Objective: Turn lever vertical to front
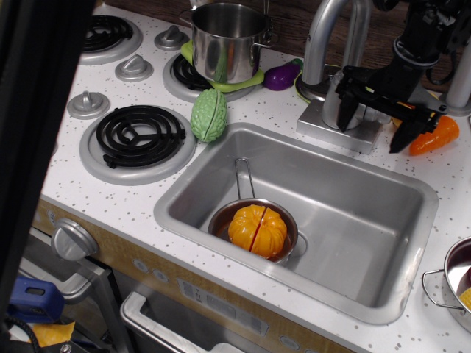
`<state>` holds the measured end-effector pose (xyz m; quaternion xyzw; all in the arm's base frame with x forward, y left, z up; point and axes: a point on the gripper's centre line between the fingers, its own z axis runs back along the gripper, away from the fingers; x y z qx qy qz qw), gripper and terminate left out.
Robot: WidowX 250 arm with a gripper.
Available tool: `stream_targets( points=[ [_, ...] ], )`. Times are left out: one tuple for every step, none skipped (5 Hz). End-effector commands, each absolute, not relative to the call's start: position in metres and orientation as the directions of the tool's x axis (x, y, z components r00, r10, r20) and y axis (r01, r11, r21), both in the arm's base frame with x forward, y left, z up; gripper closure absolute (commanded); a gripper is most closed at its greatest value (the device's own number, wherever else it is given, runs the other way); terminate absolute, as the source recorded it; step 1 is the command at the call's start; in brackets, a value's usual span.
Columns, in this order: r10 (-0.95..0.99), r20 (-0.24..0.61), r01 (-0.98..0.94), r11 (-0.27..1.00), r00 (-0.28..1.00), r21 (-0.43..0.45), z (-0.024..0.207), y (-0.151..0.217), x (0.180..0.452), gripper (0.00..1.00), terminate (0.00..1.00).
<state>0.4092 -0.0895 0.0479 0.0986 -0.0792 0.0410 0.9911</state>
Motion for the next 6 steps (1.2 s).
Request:
stream_targets(
  points=[
    [0.043,0.317,-0.118,0.968,0.947,0.222,0.091,-0.096,0.432,0.00,0.00],
    [0.036,0.381,-0.132,0.964,0.924,0.229,0.106,-0.099,0.444,0.00,0.00],
    [0.021,0.416,-0.124,0.967,0.909,0.222,0.117,-0.102,0.452,0.00,0.00],
    [0.008,0.441,-0.111,0.972,0.897,0.208,0.118,-0.099,0.460,0.00,0.00],
    [0.003,0.445,-0.105,0.973,0.896,0.205,0.115,-0.094,0.465,0.00,0.00],
    [-0.020,0.461,-0.100,0.967,0.887,0.233,0.105,-0.080,0.470,0.00,0.00]
  ],
)
